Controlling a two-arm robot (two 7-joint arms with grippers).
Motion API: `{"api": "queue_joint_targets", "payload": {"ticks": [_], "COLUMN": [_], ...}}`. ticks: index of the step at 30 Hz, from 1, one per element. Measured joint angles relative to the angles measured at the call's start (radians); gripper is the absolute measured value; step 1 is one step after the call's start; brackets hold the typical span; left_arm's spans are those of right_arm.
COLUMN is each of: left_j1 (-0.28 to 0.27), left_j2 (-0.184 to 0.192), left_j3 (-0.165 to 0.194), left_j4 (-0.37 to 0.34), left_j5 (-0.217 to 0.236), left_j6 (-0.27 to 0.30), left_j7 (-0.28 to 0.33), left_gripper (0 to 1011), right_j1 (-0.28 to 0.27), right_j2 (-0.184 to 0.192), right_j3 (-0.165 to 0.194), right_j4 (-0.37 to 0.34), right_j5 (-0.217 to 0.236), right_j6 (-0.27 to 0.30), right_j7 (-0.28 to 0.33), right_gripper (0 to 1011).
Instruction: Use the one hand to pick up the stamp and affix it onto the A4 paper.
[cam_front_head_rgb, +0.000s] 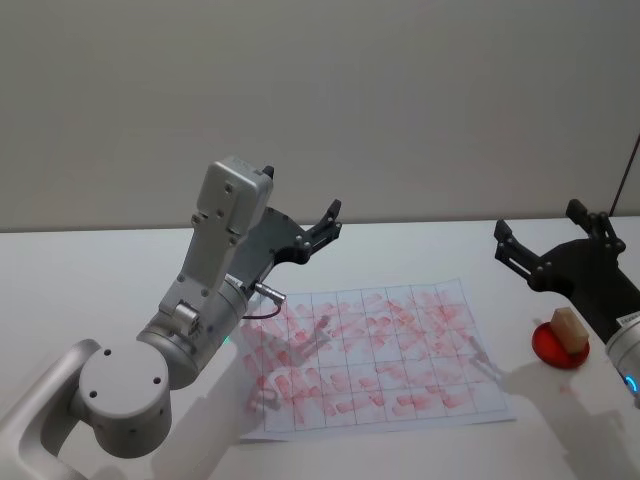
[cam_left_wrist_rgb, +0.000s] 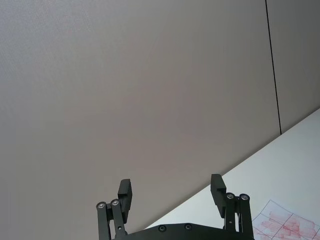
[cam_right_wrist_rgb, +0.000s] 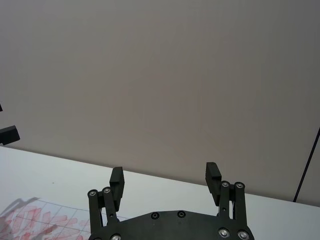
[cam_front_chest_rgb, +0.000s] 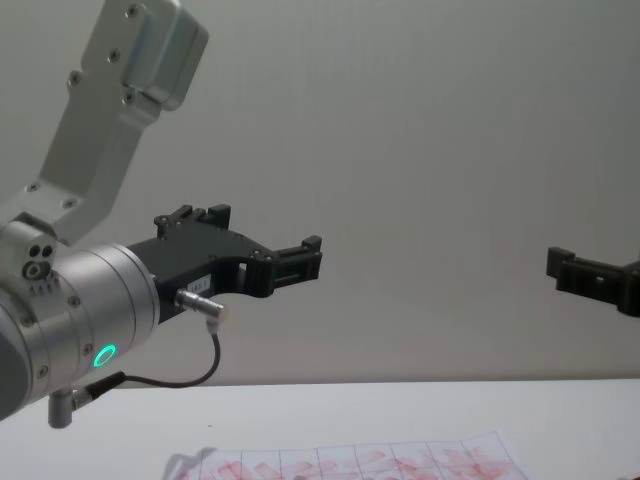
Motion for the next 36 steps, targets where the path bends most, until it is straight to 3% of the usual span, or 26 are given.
{"api": "queue_joint_targets", "payload": {"ticks": [36], "left_j1": [0.0], "left_j2": [0.0], "left_j3": [0.0], "left_j4": [0.0], "left_j5": [0.0], "left_j6": [0.0], "left_j7": [0.0], "left_gripper": [1001], "right_j1": [0.0], "right_j2": [0.0], "right_j3": [0.001], "right_j4": [0.0], "right_j5": [0.0], "right_j6": [0.0], "right_j7": [0.001], "right_gripper": [1001]}}
